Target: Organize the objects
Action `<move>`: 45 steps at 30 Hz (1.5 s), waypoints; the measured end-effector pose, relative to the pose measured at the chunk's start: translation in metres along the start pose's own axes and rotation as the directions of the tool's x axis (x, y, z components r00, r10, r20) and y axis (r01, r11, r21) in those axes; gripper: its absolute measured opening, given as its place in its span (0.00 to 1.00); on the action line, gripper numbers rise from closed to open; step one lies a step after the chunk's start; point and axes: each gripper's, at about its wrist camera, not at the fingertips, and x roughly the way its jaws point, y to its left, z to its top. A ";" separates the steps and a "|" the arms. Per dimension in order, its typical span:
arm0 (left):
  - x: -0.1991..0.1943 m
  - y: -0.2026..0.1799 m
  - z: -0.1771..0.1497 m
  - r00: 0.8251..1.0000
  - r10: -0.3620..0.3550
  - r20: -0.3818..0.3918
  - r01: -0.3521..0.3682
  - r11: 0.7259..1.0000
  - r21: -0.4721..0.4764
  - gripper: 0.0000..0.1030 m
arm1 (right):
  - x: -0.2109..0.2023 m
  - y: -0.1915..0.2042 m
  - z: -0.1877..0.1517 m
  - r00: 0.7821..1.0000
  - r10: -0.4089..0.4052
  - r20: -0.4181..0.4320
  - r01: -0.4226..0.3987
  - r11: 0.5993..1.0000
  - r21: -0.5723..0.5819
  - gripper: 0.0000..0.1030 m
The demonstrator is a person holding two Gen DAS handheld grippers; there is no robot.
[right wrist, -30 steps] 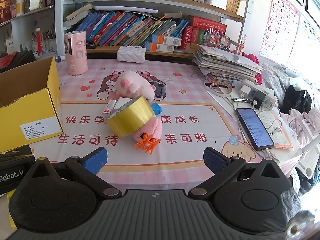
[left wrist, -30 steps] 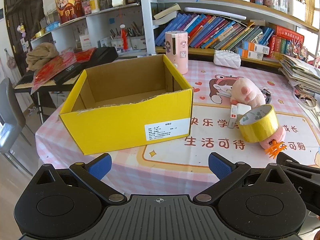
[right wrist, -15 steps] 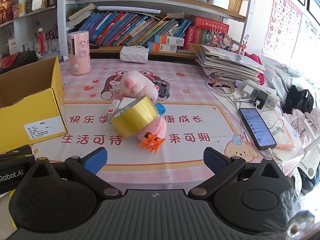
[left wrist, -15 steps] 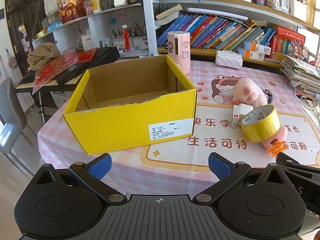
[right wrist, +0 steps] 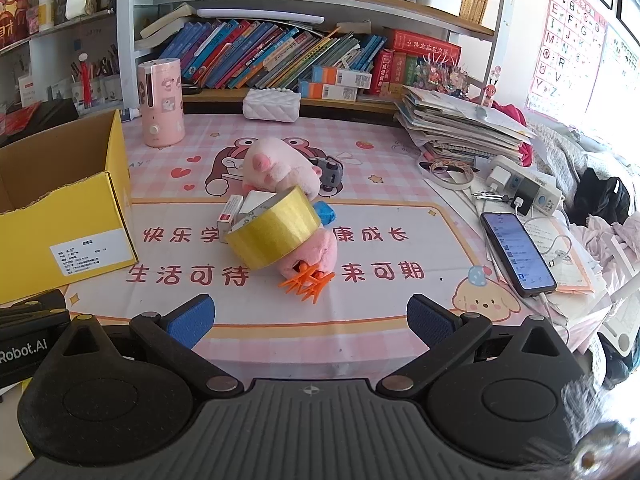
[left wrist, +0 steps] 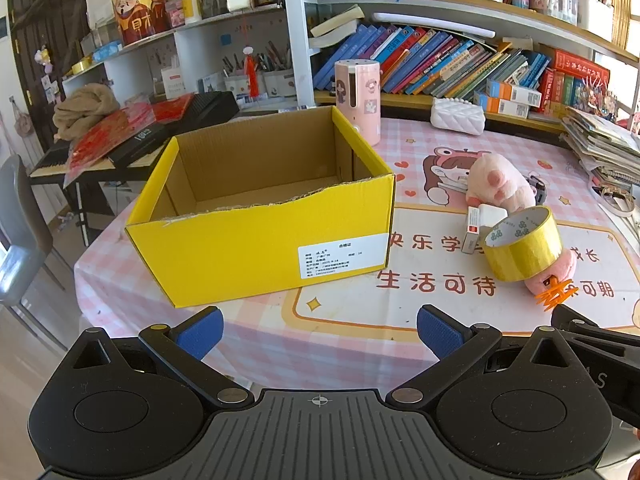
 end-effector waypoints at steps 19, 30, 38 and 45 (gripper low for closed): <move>0.008 0.000 0.000 1.000 -0.004 -0.025 0.004 1.000 -0.005 1.00 | 0.005 0.002 -0.002 1.000 -0.007 -0.012 0.007 1.000 -0.001 1.00; 0.009 0.000 -0.001 1.000 -0.006 -0.028 0.005 1.000 -0.007 1.00 | 0.007 0.001 -0.002 1.000 -0.003 -0.021 0.003 1.000 0.002 1.00; 0.008 0.000 0.000 1.000 -0.006 -0.029 0.006 1.000 -0.007 1.00 | 0.006 0.002 -0.001 1.000 -0.003 -0.021 0.003 1.000 0.002 1.00; 0.008 0.000 0.000 1.000 -0.006 -0.028 0.006 1.000 -0.007 1.00 | 0.006 0.002 -0.001 1.000 -0.004 -0.022 0.004 1.000 0.002 1.00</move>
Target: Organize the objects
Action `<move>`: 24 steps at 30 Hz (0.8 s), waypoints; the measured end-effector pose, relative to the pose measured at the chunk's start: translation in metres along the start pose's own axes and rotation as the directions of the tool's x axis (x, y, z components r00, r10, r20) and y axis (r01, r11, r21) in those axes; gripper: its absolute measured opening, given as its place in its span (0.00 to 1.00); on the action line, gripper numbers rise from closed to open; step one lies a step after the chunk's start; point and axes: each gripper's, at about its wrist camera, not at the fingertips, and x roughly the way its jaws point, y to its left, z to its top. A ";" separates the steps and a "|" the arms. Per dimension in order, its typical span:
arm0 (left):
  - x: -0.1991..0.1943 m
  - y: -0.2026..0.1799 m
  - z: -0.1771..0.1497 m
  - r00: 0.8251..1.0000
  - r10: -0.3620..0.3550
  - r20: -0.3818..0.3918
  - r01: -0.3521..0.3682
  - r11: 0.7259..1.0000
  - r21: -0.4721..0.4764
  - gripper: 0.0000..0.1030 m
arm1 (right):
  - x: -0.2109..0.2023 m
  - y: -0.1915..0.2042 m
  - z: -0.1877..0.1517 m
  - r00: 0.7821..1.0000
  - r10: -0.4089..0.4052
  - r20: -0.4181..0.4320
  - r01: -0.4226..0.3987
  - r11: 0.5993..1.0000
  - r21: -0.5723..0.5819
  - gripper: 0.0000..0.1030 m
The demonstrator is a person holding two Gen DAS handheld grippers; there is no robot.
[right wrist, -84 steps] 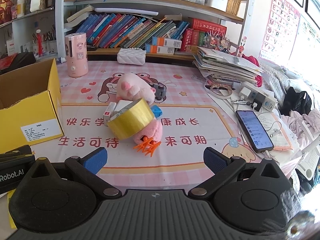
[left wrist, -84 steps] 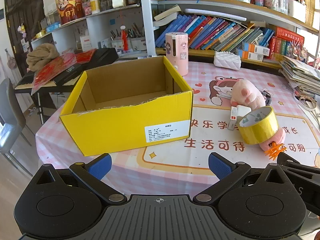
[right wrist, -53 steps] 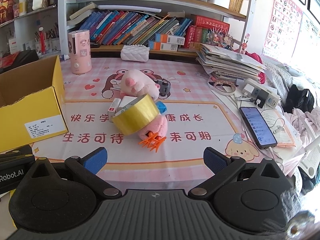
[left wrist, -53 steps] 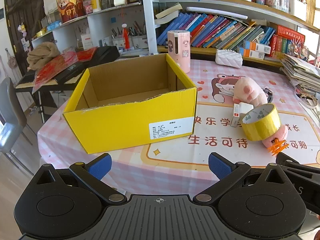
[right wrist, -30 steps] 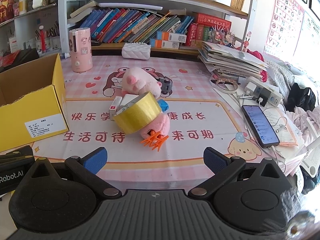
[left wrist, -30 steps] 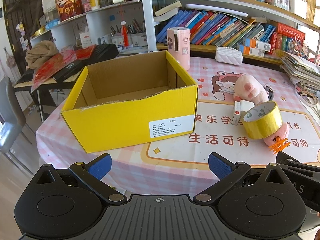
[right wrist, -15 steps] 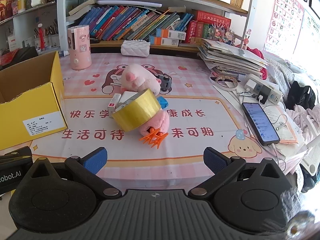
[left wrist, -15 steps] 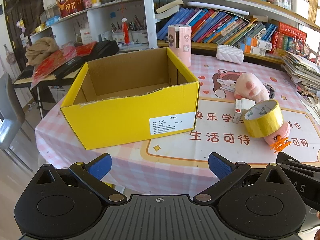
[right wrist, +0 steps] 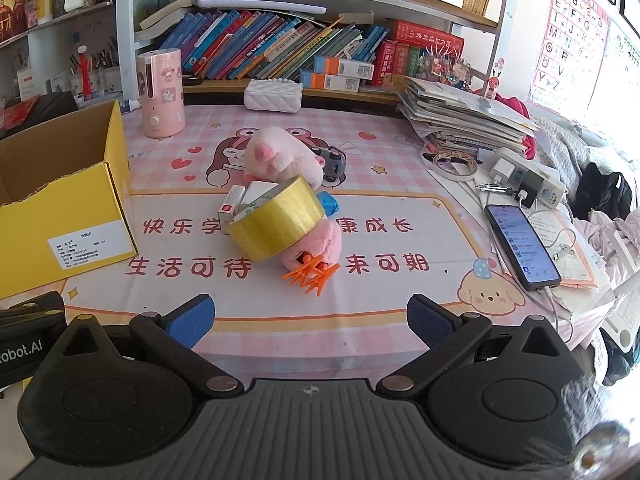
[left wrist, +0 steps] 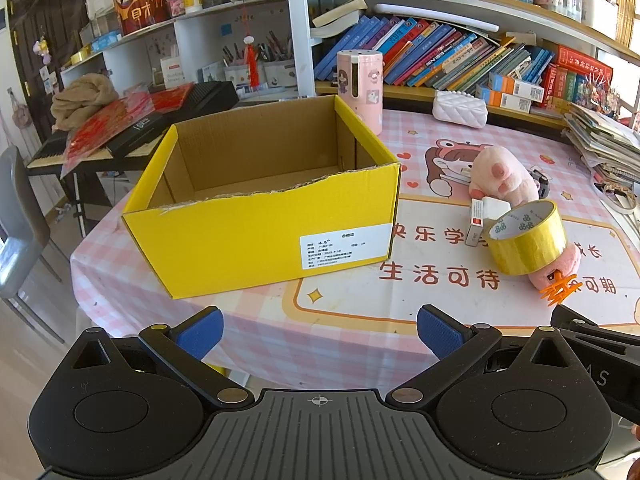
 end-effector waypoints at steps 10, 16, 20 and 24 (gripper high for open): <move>0.000 0.000 0.000 1.000 0.000 0.000 0.000 1.000 -0.001 1.00 | 0.000 0.003 -0.001 1.000 0.004 0.003 -0.004 1.000 -0.002 1.00; 0.000 0.000 0.000 1.000 0.000 0.000 0.000 1.000 0.000 1.00 | -0.001 0.003 -0.001 1.000 0.005 0.003 -0.005 1.000 -0.002 1.00; 0.000 0.001 0.000 1.000 -0.001 0.000 0.001 1.000 -0.001 1.00 | -0.001 0.003 -0.001 1.000 0.006 0.002 -0.006 1.000 -0.003 1.00; -0.001 0.001 0.000 1.000 -0.003 -0.002 0.003 1.000 0.000 1.00 | -0.001 0.005 -0.001 1.000 0.006 0.001 -0.006 1.000 -0.003 1.00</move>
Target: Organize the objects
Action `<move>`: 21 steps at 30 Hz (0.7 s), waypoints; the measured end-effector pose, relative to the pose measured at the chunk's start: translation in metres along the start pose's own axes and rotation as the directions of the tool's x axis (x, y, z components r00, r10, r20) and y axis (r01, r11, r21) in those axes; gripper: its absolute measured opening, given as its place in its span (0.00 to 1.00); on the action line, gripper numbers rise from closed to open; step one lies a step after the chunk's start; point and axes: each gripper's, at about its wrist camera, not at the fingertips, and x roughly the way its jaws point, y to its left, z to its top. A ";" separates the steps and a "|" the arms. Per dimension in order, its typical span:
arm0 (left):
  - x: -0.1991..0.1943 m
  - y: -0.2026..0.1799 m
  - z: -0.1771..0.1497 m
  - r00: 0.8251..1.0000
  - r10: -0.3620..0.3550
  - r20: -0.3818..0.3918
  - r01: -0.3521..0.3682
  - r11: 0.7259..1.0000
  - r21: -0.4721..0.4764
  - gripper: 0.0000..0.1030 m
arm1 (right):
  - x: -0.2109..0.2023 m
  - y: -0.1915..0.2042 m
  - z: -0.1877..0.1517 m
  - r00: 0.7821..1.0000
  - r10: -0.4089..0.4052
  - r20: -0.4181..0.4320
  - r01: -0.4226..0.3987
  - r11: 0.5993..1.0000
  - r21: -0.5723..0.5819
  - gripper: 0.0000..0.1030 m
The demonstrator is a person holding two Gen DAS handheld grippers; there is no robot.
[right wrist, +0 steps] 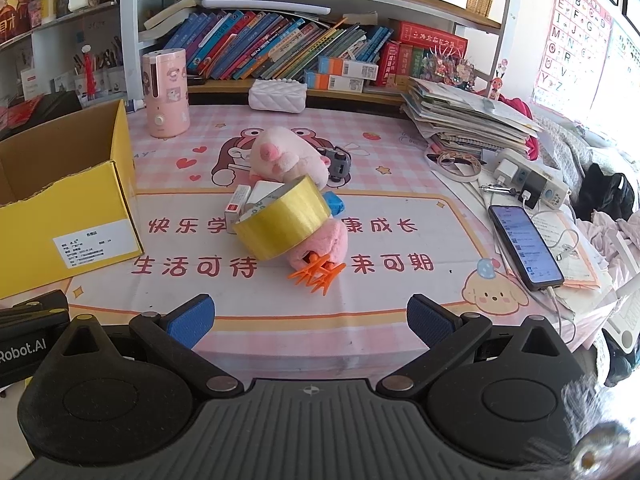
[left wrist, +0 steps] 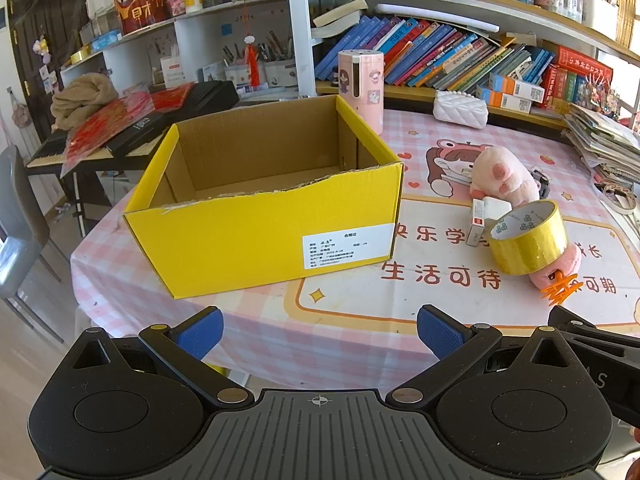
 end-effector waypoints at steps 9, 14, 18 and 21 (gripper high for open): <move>0.001 0.003 0.000 1.000 -0.006 -0.007 0.006 1.000 -0.004 1.00 | 0.001 0.004 -0.001 1.000 0.000 -0.003 0.000 1.000 -0.002 1.00; 0.003 0.005 0.002 1.000 -0.009 -0.013 0.009 1.000 -0.006 1.00 | 0.002 0.005 -0.001 1.000 0.000 -0.007 0.000 1.000 -0.003 1.00; 0.004 0.005 0.002 1.000 -0.009 -0.015 0.009 1.000 -0.007 1.00 | 0.002 0.006 -0.002 1.000 0.003 -0.010 -0.003 1.000 -0.002 1.00; 0.006 0.006 0.002 1.000 -0.009 -0.018 0.009 1.000 -0.010 1.00 | 0.004 0.006 -0.002 1.000 0.008 -0.015 -0.008 1.000 -0.002 1.00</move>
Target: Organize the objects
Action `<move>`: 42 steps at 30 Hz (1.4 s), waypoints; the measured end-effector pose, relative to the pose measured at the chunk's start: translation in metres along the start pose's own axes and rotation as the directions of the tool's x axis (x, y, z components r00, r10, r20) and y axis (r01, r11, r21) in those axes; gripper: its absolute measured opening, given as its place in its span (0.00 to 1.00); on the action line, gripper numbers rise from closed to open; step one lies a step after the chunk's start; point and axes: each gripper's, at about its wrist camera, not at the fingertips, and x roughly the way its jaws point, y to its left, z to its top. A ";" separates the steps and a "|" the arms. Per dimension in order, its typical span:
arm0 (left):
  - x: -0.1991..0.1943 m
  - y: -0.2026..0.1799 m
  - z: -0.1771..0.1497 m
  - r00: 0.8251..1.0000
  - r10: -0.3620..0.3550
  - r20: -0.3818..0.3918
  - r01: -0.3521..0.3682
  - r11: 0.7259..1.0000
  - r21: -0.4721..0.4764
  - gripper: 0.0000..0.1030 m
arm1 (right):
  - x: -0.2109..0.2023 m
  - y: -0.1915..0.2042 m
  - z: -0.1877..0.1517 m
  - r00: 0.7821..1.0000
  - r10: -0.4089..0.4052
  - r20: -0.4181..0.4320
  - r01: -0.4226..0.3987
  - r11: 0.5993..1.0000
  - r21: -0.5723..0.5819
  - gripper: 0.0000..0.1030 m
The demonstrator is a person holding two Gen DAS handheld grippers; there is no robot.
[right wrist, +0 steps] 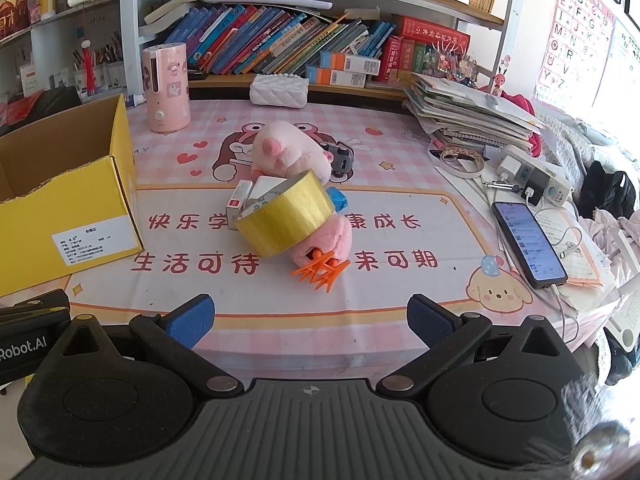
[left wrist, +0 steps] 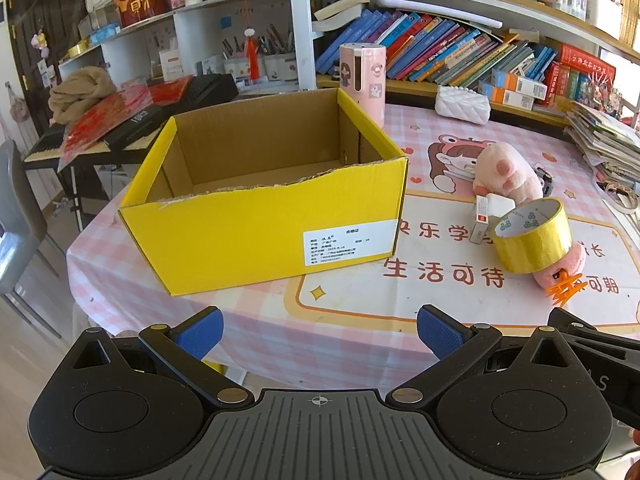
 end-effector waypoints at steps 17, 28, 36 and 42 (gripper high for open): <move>0.005 -0.003 0.003 1.000 -0.023 -0.002 0.023 1.000 0.008 1.00 | 0.010 -0.008 0.009 0.999 0.033 -0.035 -0.033 0.999 -0.002 1.00; 0.017 -0.017 0.014 1.000 -0.005 -0.025 0.005 1.000 -0.011 1.00 | 0.025 -0.017 0.021 0.997 0.069 -0.039 -0.071 0.997 -0.031 1.00; 0.030 -0.032 0.022 0.998 0.010 -0.065 -0.013 0.999 -0.043 1.00 | 0.041 -0.037 0.033 0.990 0.135 -0.025 -0.136 0.990 -0.024 1.00; 0.031 -0.048 0.027 0.999 0.003 -0.047 -0.005 0.999 -0.045 1.00 | 0.052 -0.054 0.043 0.986 0.165 -0.007 -0.165 0.986 -0.030 0.99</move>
